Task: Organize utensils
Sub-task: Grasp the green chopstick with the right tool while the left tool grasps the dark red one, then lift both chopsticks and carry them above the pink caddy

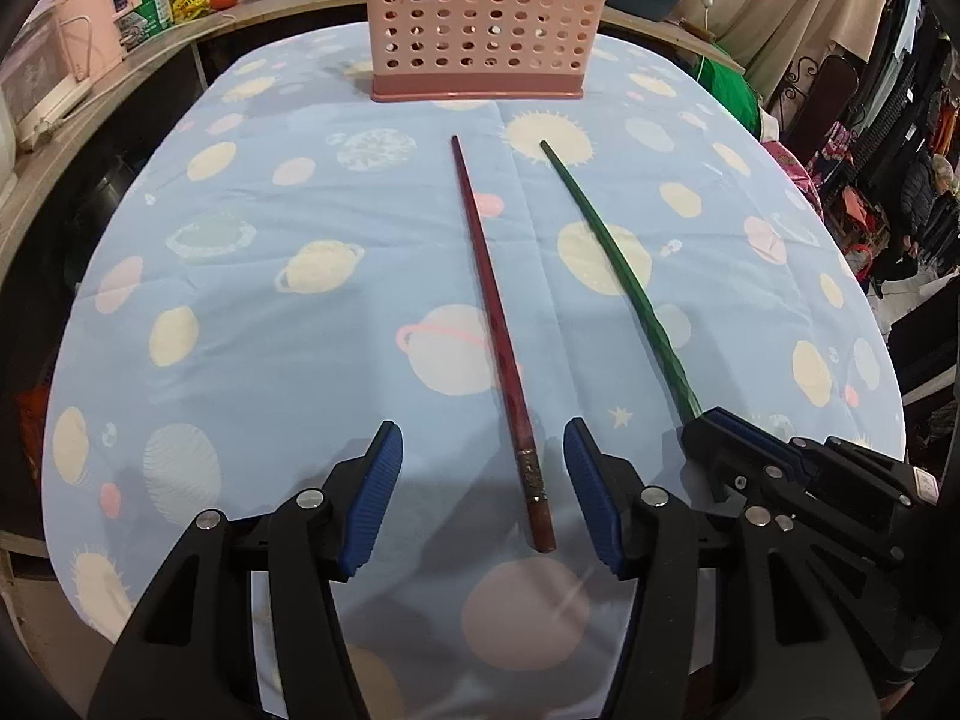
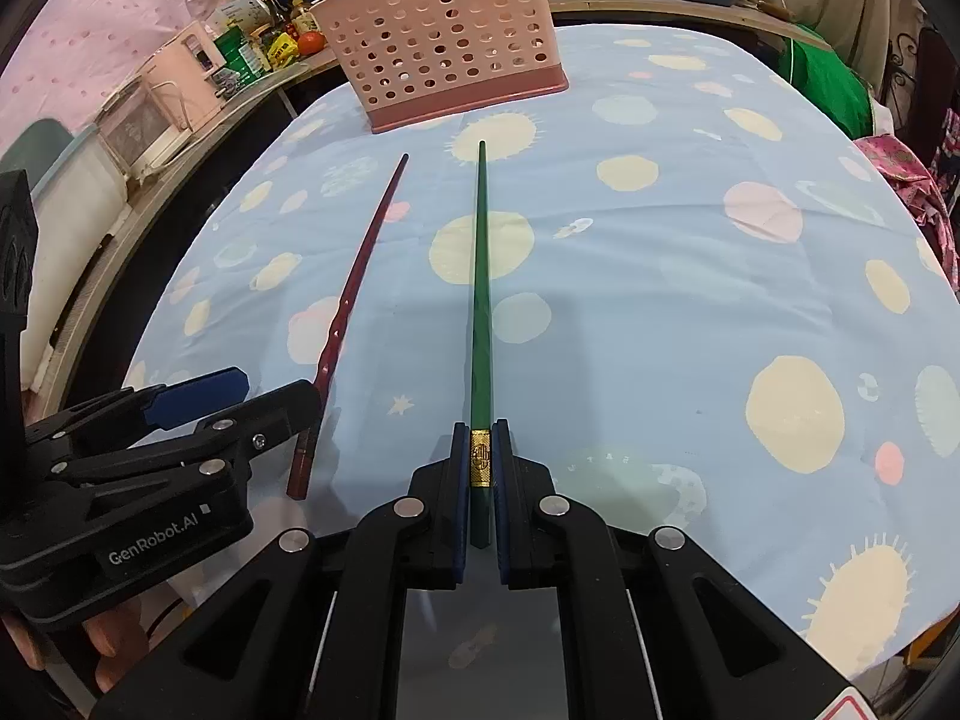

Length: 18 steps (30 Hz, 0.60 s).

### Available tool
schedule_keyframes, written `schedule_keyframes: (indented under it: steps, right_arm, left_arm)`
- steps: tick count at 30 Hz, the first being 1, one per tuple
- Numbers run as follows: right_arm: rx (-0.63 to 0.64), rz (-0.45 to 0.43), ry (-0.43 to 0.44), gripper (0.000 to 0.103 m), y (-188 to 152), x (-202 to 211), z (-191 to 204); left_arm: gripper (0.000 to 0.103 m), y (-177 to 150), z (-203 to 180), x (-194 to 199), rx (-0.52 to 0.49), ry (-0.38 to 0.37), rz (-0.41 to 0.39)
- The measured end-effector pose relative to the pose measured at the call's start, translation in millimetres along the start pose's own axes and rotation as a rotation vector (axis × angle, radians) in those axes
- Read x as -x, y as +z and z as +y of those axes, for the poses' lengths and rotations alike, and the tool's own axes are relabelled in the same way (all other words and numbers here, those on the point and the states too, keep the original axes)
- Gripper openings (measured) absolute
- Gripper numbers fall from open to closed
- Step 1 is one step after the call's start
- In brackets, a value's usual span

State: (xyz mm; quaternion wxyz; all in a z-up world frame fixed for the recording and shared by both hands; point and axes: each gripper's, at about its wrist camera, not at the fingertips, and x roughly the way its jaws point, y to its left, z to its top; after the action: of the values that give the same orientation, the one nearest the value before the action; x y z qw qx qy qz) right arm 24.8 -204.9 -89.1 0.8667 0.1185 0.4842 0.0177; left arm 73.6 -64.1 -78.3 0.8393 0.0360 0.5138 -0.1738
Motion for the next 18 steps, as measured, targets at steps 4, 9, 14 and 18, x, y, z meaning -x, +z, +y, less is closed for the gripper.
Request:
schedule_keyframes:
  steps: [4, 9, 14, 18]
  right_arm:
    - [-0.005, 0.003, -0.002, 0.007, -0.6, 0.2, -2.8]
    - [-0.009, 0.004, -0.004, 0.007, -1.5, 0.6, -2.0]
    - [-0.006, 0.005, -0.004, 0.007, -1.3, 0.5, -1.4]
    - [0.001, 0.005, -0.002, 0.007, -1.7, 1.2, 0.8]
  left_arm:
    - [0.047, -2.5, -2.3, -6.4, 0.003, -0.016, 0.029]
    - [0.028, -4.6, -4.4, -5.9, -0.011, -0.017, 0.025]
    - [0.008, -6.3, -4.1, -5.5, -0.011, -0.034, 0.032]
    - [0.008, -6.9, -2.9, -4.6, -0.005, -0.039, 0.035]
